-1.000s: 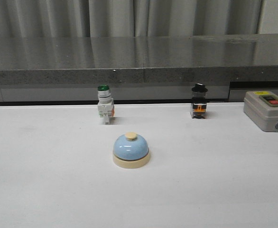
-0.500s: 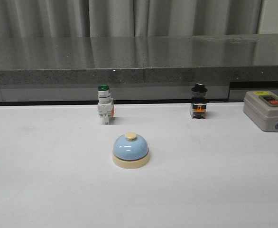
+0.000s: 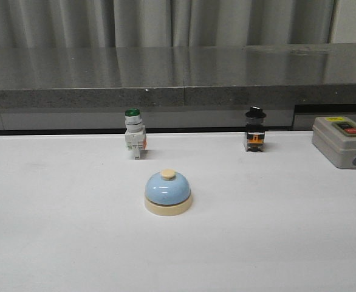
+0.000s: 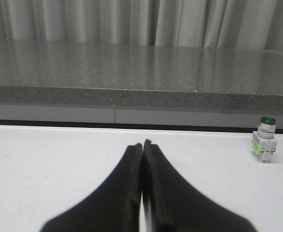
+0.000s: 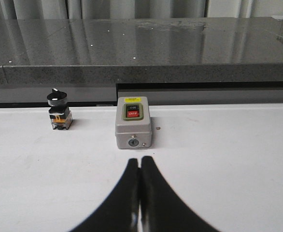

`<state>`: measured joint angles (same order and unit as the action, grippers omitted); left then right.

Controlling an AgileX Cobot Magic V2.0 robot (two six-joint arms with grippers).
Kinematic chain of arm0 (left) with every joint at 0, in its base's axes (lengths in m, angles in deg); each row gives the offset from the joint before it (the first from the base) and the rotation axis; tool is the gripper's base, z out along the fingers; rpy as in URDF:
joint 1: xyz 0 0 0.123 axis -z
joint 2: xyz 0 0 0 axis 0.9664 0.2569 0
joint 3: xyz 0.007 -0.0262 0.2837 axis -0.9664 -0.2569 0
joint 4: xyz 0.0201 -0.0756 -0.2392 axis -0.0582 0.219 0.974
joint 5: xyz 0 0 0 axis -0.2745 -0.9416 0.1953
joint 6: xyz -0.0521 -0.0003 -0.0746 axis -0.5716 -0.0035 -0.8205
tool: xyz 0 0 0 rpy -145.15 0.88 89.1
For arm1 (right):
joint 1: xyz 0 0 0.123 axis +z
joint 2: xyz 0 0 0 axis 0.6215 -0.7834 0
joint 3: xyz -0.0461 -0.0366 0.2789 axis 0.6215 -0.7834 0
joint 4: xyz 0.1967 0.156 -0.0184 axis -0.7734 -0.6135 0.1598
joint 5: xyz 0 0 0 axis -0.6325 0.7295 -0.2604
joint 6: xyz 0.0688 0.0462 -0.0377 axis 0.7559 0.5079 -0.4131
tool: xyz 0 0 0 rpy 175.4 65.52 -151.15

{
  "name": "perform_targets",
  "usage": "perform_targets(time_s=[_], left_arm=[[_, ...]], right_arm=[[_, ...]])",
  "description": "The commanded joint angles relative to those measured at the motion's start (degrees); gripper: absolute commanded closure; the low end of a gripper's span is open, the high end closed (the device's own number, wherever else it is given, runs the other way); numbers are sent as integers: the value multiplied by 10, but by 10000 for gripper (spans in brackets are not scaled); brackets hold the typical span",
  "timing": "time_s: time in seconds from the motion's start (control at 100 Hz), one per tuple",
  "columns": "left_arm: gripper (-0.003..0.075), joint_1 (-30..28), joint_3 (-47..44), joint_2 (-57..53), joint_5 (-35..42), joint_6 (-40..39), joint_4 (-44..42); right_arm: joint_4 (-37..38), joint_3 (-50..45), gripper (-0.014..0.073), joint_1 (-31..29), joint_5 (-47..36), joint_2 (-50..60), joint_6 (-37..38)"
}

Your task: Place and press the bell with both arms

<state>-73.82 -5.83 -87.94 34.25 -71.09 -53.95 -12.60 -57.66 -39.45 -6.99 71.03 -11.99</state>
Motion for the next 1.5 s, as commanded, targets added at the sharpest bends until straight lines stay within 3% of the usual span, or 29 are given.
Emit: perform_targets(time_s=[0.0,0.31,0.8,0.94,1.49], left_arm=[[739,0,-13,-20,43,-5,0],[739,0,-13,-20,43,-5,0],[739,0,-13,-20,43,-5,0],[739,0,-13,-20,43,-5,0],[739,0,-13,-20,43,-5,0]], right_arm=[[7,21,662,0,-23,2,0],[7,184,662,0,116,-45,0],[-1,379,662,0,90,-355,0],[-15,435,662,5,118,-445,0],[-17,657,662,212,265,-733,-9]])
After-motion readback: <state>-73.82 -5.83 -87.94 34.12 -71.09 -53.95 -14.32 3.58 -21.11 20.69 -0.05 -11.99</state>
